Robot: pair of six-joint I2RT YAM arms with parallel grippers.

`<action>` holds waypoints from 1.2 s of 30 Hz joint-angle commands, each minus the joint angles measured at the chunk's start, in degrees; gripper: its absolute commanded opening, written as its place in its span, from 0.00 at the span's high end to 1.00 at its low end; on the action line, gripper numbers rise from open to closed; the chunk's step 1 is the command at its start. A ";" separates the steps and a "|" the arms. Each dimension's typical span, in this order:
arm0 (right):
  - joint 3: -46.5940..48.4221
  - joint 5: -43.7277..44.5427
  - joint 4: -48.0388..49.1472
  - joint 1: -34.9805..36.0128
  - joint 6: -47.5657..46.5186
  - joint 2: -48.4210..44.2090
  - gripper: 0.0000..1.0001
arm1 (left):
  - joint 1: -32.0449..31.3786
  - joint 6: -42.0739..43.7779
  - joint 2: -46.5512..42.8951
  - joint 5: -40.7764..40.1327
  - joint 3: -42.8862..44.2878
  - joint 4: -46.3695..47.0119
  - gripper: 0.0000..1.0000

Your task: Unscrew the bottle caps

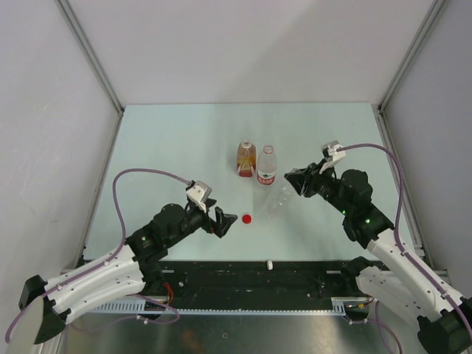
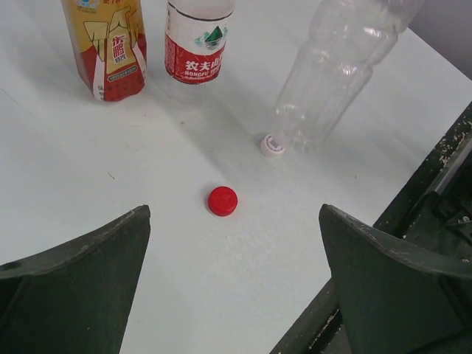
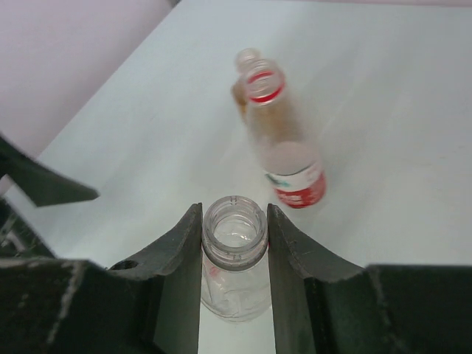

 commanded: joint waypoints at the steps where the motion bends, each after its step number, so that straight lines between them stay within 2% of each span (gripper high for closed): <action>1: 2.84 12.70 0.90 -0.76 -1.95 -1.51 1.00 | -0.16 1.45 0.71 -1.45 -0.15 0.77 0.01; 6: 2.84 20.99 2.07 -1.14 -2.94 -1.11 0.99 | -0.11 1.57 1.44 -1.17 -0.06 0.77 0.00; 11: 2.84 23.79 3.48 -1.88 -3.85 0.38 0.93 | -0.11 2.31 1.77 -1.32 -0.45 0.74 0.01; 25: 2.84 30.89 8.02 -2.81 -7.82 5.56 0.91 | -0.11 3.41 3.88 -1.10 -0.83 0.85 0.00; 36: 2.84 42.98 9.85 -3.14 -4.98 12.03 0.92 | -0.16 3.05 2.08 -0.18 -1.58 1.26 0.01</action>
